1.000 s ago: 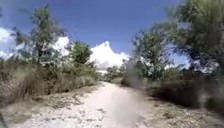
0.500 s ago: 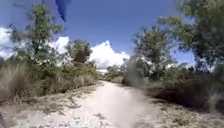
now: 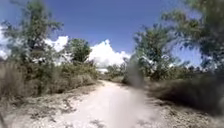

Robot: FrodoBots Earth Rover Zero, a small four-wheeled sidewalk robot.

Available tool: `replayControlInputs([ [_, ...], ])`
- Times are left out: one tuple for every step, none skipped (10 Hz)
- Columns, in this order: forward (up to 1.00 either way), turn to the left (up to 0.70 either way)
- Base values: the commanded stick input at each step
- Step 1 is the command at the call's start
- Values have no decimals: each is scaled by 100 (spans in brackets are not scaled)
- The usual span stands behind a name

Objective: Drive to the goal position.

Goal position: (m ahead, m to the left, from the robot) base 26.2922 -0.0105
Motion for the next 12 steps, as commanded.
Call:
replayControlInputs([
  [44, 2],
  [44, 2],
  [44, 2],
  [44, 2],
  [44, 2],
  [44, 2],
  [44, 2],
  [44, 2],
  [44, 2],
  [44, 2],
  [44, 2],
  [44, 2],
])
